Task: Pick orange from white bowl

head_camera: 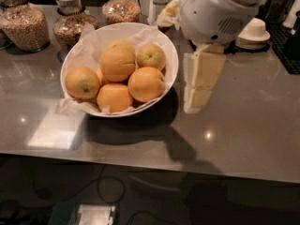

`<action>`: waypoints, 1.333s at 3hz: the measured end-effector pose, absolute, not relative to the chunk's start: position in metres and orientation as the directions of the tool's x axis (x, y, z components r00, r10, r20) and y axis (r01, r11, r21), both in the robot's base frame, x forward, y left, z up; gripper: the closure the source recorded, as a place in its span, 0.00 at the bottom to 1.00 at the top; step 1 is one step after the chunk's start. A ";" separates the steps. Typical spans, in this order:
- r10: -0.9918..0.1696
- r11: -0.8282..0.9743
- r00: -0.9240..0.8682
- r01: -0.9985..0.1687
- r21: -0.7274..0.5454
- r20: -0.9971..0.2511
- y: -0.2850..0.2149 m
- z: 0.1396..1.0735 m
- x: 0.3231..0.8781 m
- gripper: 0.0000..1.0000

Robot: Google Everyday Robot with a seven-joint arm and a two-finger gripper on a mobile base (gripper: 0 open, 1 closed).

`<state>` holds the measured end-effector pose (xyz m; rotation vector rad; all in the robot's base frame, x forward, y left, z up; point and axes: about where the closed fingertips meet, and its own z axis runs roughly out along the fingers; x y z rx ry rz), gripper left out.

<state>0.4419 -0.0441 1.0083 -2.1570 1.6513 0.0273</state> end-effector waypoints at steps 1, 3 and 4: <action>-0.886 -0.279 0.371 -0.906 -0.317 -0.279 0.010 1.006 0.458 0.00; -0.905 -0.253 0.357 -0.889 -0.382 -0.233 0.084 0.993 0.490 0.00; -0.904 -0.253 0.357 -0.889 -0.383 -0.233 0.084 0.993 0.490 0.00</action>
Offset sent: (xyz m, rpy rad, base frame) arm 0.0700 0.1489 -0.0358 -0.0103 0.0043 0.0699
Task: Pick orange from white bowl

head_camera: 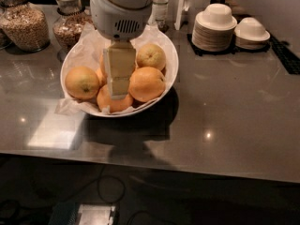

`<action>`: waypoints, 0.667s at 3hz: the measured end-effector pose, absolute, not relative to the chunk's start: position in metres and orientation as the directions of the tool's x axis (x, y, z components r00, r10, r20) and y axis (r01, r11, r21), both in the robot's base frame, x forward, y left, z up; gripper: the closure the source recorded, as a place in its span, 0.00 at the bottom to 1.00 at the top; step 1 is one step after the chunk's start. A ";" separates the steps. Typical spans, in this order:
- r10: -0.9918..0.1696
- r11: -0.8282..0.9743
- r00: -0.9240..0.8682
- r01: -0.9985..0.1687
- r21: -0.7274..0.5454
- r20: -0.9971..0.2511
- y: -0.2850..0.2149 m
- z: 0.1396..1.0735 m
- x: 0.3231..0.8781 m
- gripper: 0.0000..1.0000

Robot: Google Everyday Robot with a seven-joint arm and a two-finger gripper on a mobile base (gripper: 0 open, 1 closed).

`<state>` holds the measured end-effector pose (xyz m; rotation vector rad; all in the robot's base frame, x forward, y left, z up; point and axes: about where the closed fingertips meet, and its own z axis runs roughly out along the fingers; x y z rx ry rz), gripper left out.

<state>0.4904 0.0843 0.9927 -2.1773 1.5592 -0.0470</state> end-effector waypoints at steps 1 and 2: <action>-0.876 -0.237 0.372 -0.886 -0.399 -0.305 0.103 0.989 0.519 0.00; -0.849 -0.171 0.330 -0.911 -0.376 -0.412 0.121 0.979 0.562 0.00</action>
Offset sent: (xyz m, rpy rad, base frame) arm 0.1277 0.0539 -0.0266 0.3114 0.1144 -0.0614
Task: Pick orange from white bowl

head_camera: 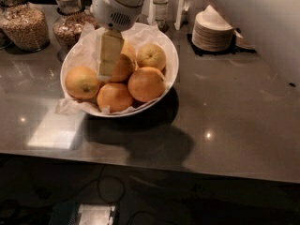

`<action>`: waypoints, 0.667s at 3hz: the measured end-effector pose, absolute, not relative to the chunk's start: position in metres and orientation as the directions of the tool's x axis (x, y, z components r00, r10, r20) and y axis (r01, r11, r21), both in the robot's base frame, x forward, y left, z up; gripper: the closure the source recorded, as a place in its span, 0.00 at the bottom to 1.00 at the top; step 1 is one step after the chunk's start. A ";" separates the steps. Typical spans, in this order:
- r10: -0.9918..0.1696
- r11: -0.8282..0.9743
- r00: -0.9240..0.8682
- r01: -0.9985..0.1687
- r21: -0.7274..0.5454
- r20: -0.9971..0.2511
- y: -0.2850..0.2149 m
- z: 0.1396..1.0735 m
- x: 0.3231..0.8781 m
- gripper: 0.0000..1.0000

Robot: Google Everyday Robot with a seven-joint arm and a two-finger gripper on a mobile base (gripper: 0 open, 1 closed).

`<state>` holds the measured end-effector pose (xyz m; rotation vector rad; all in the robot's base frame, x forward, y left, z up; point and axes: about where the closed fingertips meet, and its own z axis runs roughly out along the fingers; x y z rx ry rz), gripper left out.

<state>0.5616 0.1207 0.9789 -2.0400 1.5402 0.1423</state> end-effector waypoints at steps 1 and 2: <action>-0.832 -0.109 0.262 -0.942 -0.319 -0.490 0.135 0.966 0.579 0.00; -0.842 -0.029 0.159 -0.968 -0.250 -0.515 0.138 0.957 0.571 0.00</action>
Offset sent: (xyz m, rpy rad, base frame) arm -0.0046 0.0172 -0.0358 0.0923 0.2519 -0.2577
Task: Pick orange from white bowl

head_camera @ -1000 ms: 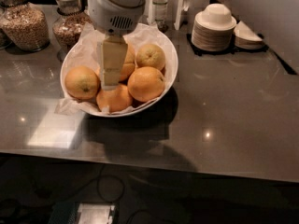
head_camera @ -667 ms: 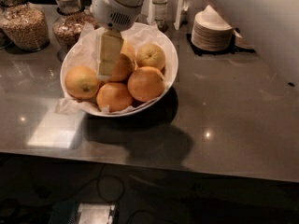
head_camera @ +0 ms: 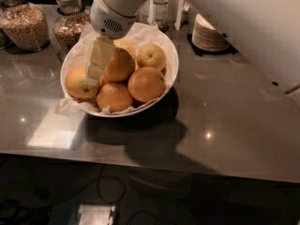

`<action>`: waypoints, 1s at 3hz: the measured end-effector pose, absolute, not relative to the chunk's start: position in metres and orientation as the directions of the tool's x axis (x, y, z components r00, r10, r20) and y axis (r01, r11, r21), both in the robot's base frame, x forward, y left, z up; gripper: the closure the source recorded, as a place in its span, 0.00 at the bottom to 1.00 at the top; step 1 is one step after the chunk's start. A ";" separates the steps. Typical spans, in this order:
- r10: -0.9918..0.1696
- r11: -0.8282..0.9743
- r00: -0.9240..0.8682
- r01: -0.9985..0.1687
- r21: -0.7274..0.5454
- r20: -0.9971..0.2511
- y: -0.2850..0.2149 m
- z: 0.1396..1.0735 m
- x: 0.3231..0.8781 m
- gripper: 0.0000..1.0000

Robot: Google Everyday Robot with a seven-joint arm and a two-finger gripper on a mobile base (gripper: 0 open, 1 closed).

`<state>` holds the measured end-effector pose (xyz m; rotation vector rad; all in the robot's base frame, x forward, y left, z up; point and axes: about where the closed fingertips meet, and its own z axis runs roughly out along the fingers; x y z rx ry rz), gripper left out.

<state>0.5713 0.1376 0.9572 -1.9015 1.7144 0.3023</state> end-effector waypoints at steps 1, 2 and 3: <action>-0.874 0.081 0.038 -0.972 -0.222 -0.484 0.133 0.954 0.556 0.00; -0.887 0.220 -0.102 -0.951 -0.217 -0.450 0.118 0.948 0.545 0.00; -0.882 0.354 -0.214 -0.889 -0.291 -0.420 0.091 0.961 0.550 0.00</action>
Offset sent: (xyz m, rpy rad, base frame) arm -0.0399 -0.0426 -0.0184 -0.1167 0.0648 -0.4780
